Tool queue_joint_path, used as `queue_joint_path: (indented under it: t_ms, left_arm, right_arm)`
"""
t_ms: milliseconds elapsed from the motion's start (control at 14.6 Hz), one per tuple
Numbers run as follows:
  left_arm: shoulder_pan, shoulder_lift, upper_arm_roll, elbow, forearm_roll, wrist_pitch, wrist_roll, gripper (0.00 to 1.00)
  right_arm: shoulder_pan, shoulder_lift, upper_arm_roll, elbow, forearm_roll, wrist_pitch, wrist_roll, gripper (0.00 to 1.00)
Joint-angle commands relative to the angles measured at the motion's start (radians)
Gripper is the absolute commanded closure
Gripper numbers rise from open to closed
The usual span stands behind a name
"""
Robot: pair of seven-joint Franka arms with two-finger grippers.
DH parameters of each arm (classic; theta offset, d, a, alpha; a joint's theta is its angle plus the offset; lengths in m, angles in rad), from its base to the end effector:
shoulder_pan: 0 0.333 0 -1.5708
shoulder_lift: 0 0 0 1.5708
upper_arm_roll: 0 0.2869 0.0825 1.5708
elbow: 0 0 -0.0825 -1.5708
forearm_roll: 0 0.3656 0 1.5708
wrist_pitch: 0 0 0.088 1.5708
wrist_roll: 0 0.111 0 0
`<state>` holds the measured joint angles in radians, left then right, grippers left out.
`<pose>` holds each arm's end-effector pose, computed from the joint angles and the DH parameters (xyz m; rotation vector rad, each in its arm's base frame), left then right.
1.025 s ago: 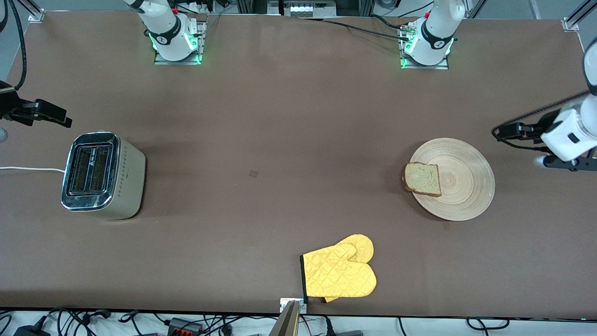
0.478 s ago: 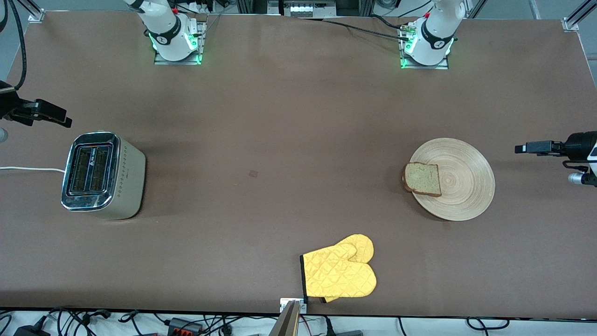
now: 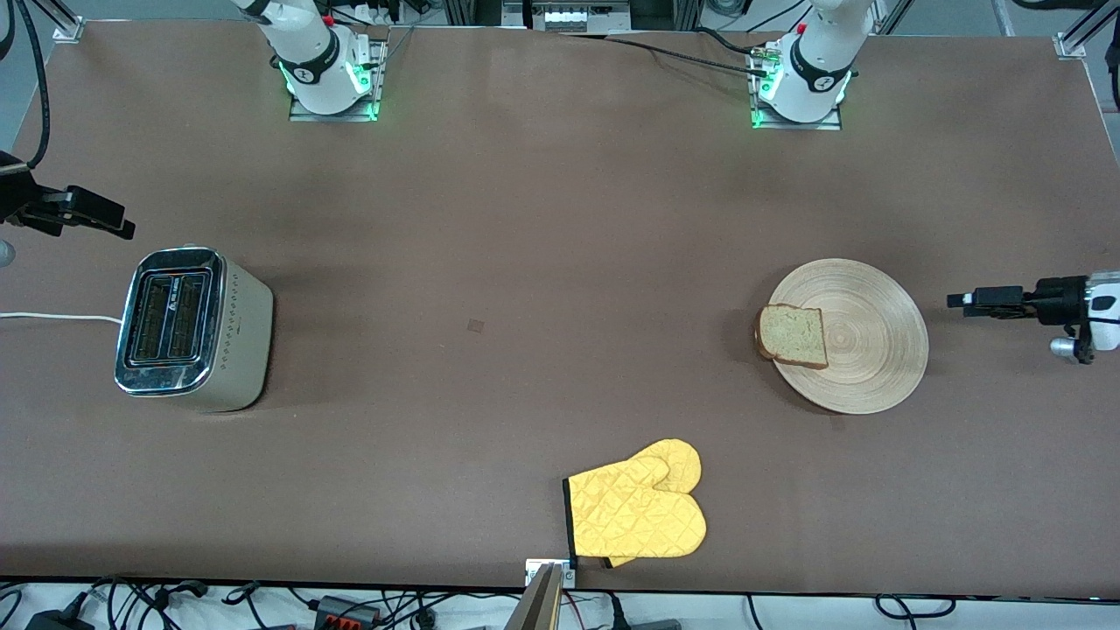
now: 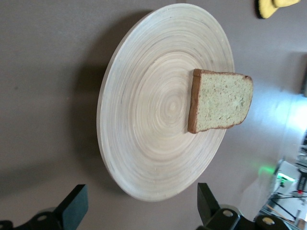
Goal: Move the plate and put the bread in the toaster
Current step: 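Lower the left gripper to the rim of the wooden plate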
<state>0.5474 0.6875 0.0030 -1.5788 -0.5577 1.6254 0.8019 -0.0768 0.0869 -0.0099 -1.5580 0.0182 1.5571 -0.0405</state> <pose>0.5355 0.2626 0.2021 2.3352 -0.0368 -0.1946 0.5538 -0.0459 0.5486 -3.1149 0.0728 0.1349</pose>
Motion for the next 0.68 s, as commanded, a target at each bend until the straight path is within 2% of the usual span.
queue_joint_path:
  t_ms: [0,137,205,547,615]
  left_arm:
    - [0.029,0.069,-0.008,0.036,-0.070,0.025,0.106,0.00]
    - [0.036,0.099,-0.009,0.033,-0.088,0.065,0.158,0.00]
    - [0.036,0.119,-0.009,0.033,-0.103,0.065,0.177,0.04]
    - [0.031,0.175,-0.023,0.026,-0.180,0.063,0.212,0.27]
    - [0.031,0.184,-0.023,0.026,-0.185,0.063,0.232,0.38]
  right_arm:
    - [-0.004,0.011,0.002,0.027,0.006,-0.019,-0.004,0.00]
    - [-0.004,0.011,0.002,0.027,0.006,-0.019,-0.004,0.00]
    - [-0.004,0.011,0.002,0.027,0.006,-0.019,-0.004,0.00]
    - [-0.006,0.011,0.002,0.027,0.011,-0.017,-0.004,0.00]
    - [-0.006,0.013,0.002,0.027,0.011,-0.019,-0.003,0.00]
